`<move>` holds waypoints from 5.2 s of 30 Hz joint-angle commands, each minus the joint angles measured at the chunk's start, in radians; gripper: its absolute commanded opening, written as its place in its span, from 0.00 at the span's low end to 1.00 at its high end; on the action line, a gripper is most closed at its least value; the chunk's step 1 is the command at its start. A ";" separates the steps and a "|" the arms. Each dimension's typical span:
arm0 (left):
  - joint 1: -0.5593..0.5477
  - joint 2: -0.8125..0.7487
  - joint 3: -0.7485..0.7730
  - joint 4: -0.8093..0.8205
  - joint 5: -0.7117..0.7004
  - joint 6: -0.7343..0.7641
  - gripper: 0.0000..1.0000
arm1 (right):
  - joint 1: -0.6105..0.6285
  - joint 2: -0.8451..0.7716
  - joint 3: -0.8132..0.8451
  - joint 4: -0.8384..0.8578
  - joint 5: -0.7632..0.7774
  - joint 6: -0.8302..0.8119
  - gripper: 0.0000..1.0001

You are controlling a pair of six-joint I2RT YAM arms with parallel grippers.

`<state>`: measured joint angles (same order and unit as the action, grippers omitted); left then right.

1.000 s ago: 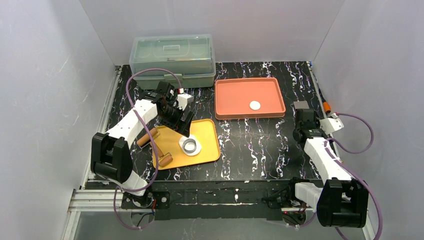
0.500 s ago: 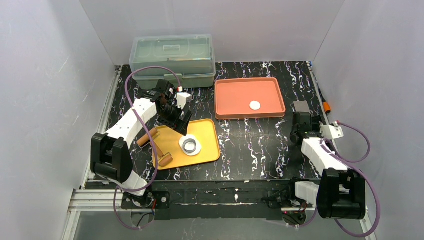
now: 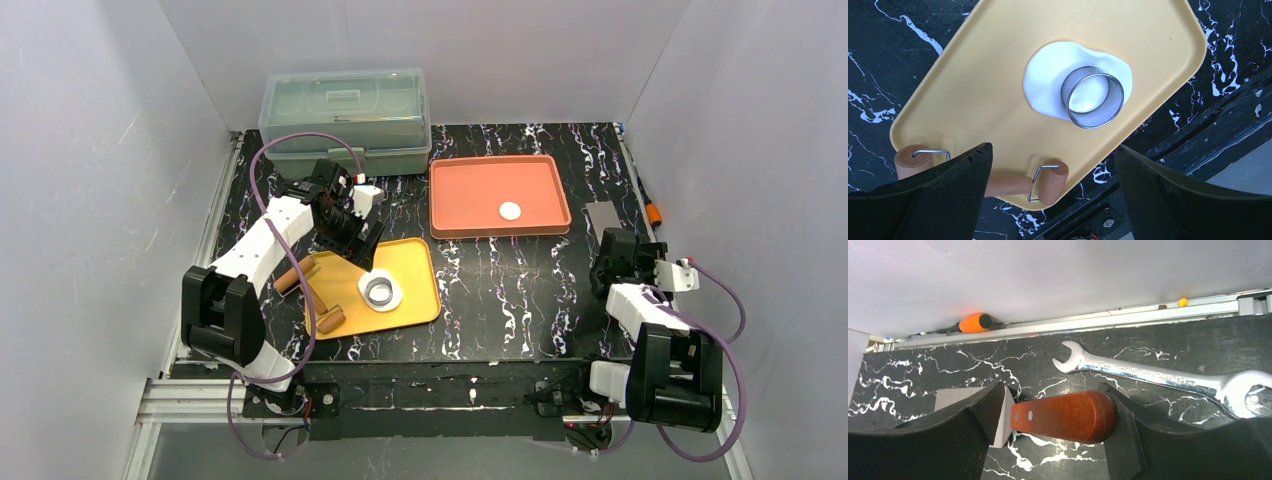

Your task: Roll out the dumpling wrappers from the dough

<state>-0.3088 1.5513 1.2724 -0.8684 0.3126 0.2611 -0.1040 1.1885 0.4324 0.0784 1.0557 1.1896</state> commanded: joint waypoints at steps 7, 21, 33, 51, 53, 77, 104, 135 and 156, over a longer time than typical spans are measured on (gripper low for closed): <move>0.007 -0.020 0.023 -0.025 0.005 0.010 0.90 | -0.063 0.072 -0.013 0.237 -0.040 -0.080 0.64; 0.008 -0.020 0.022 -0.026 0.013 0.011 0.90 | -0.069 0.001 0.073 0.223 -0.068 -0.344 0.01; 0.019 -0.027 0.017 -0.027 0.035 0.010 0.90 | -0.068 -0.082 0.315 0.076 -0.343 -0.833 0.01; 0.021 -0.021 0.007 -0.022 0.071 0.017 0.90 | -0.066 -0.072 0.597 -0.211 -0.702 -1.111 0.01; 0.020 -0.016 0.004 -0.021 0.080 0.017 0.90 | -0.065 -0.079 0.629 -0.235 -0.712 -1.143 0.01; -0.013 0.043 -0.124 0.122 0.035 -0.031 0.75 | 0.373 -0.187 0.934 -0.613 -0.962 -1.346 0.01; -0.060 0.052 -0.212 0.224 -0.008 -0.075 0.55 | 1.176 -0.023 0.769 -0.130 -1.150 -1.630 0.01; -0.061 0.081 -0.217 0.230 0.025 -0.101 0.44 | 1.189 0.046 0.753 -0.057 -1.112 -1.622 0.01; -0.091 0.081 -0.229 0.249 -0.004 -0.106 0.23 | 1.191 0.011 0.676 -0.095 -1.128 -1.590 0.01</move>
<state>-0.3904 1.6447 1.0554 -0.6102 0.3187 0.1551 1.0817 1.1934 1.1130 -0.0795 -0.0490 -0.4023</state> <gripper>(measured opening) 0.244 0.250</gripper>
